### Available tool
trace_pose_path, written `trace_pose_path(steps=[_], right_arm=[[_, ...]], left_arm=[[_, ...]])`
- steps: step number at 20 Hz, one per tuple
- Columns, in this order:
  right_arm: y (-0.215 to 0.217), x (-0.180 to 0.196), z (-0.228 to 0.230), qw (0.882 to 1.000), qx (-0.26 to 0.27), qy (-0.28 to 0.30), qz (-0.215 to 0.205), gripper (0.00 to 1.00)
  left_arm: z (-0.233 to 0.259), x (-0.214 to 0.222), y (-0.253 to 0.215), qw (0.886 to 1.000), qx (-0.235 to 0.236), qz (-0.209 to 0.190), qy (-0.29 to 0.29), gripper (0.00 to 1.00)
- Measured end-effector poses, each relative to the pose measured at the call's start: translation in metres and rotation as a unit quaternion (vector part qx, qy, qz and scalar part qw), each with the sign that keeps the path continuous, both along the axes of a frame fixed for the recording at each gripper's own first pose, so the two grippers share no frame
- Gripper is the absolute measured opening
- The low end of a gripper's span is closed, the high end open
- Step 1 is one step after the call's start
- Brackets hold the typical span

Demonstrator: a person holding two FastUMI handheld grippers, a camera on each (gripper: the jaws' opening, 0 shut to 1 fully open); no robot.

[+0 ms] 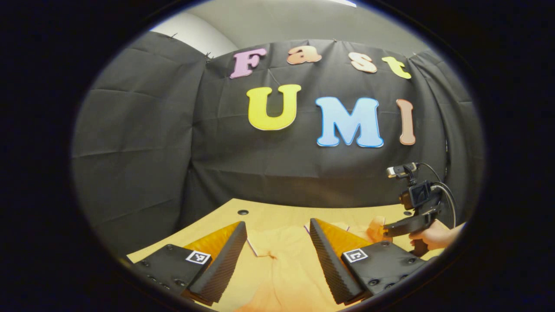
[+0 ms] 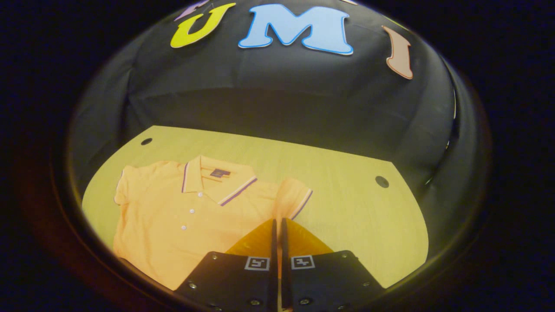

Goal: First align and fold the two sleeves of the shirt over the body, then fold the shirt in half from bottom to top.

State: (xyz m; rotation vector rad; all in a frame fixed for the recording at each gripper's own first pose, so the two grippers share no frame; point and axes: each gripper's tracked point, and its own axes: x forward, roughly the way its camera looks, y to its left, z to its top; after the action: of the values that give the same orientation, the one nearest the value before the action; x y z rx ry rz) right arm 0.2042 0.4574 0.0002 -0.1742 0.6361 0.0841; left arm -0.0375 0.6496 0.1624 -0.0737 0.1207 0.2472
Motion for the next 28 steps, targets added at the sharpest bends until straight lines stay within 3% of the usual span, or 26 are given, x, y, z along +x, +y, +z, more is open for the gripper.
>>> trace_pose_path(steps=[6, 13, 18, 19, 20, 22, 26, 27, 28], right_arm=[[0.025, 0.001, -0.021, 0.999, -0.01, 0.025, 0.026, 0.07], [0.038, -0.002, -0.035, 0.998, -0.03, 0.048, 0.033, 0.1], [0.041, -0.016, -0.017, 0.999, -0.015, 0.048, 0.016, 0.38], [0.041, -0.019, -0.008, 0.999, -0.013, 0.039, 0.015, 0.38], [0.043, -0.023, 0.002, 0.999, -0.01, 0.029, 0.017, 0.4], [0.046, -0.031, 0.018, 1.0, -0.01, 0.012, 0.023, 0.55], [0.059, -0.054, 0.055, 0.999, -0.001, -0.026, 0.03, 0.75], [0.064, -0.061, 0.063, 0.999, 0.006, -0.033, 0.029, 0.76], [0.068, -0.068, 0.07, 0.999, 0.017, -0.039, 0.031, 0.88]], left_arm=[[-0.018, 0.014, 0.038, 1.0, -0.008, -0.007, 0.01, 0.94], [-0.052, 0.084, 0.071, 0.997, -0.011, -0.077, 0.027, 0.94], [-0.069, 0.121, 0.08, 0.994, -0.002, -0.103, 0.036, 0.94], [-0.075, 0.126, 0.081, 0.994, -0.006, -0.104, 0.04, 0.94], [-0.082, 0.13, 0.083, 0.994, -0.012, -0.101, 0.042, 0.94], [-0.097, 0.14, 0.087, 0.994, -0.019, -0.089, 0.053, 0.94], [-0.137, 0.163, 0.108, 0.994, -0.025, -0.064, 0.084, 0.94], [-0.148, 0.169, 0.116, 0.994, -0.023, -0.056, 0.095, 0.94], [-0.159, 0.173, 0.122, 0.993, -0.021, -0.049, 0.106, 0.94]])
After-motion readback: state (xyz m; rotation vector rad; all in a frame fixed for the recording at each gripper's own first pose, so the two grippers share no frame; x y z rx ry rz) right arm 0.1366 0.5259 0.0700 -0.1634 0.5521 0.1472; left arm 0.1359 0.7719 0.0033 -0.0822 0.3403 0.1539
